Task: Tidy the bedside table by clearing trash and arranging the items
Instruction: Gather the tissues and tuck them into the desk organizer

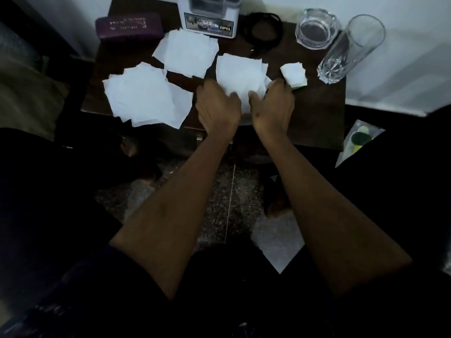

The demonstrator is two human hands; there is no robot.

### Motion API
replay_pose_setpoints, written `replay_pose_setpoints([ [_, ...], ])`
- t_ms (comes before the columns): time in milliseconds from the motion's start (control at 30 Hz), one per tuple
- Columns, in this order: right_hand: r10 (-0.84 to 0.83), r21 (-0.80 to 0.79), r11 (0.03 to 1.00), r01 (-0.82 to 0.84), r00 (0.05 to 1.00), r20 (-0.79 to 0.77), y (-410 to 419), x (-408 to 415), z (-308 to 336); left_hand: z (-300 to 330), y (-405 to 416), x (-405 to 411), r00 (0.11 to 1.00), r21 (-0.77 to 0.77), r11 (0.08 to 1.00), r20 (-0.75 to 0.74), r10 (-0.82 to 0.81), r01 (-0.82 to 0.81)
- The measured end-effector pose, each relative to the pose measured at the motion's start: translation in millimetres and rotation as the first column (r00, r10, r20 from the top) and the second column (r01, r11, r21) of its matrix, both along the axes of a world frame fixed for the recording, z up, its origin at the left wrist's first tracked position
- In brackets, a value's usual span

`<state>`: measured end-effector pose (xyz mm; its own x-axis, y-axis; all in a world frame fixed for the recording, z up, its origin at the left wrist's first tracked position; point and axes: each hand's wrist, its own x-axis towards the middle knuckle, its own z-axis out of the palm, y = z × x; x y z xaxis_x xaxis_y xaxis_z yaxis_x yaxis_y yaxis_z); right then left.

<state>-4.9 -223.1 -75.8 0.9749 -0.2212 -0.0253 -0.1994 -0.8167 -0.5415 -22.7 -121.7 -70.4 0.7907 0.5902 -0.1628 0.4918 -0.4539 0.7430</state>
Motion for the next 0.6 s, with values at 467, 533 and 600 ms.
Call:
replay_pose_setpoints([
  [467, -0.104, 0.237, 0.961, 0.141, 0.981, -0.162, 15, 27, 8, 4, 4, 12, 0.999, -0.18, 0.983, -0.021, -0.042, 0.038],
  [533, -0.089, 0.295, 0.947, 0.13, 0.985, -0.148, 15, 30, 7, 7, 6, 16, 0.999, -0.228, 0.973, -0.024, -0.046, 0.039],
  [600, -0.101, 0.37, 0.918, 0.146, 0.985, -0.139, 14, 31, 8, 5, 9, 20, 0.999, -0.273, 0.962, -0.036, -0.041, 0.03],
])
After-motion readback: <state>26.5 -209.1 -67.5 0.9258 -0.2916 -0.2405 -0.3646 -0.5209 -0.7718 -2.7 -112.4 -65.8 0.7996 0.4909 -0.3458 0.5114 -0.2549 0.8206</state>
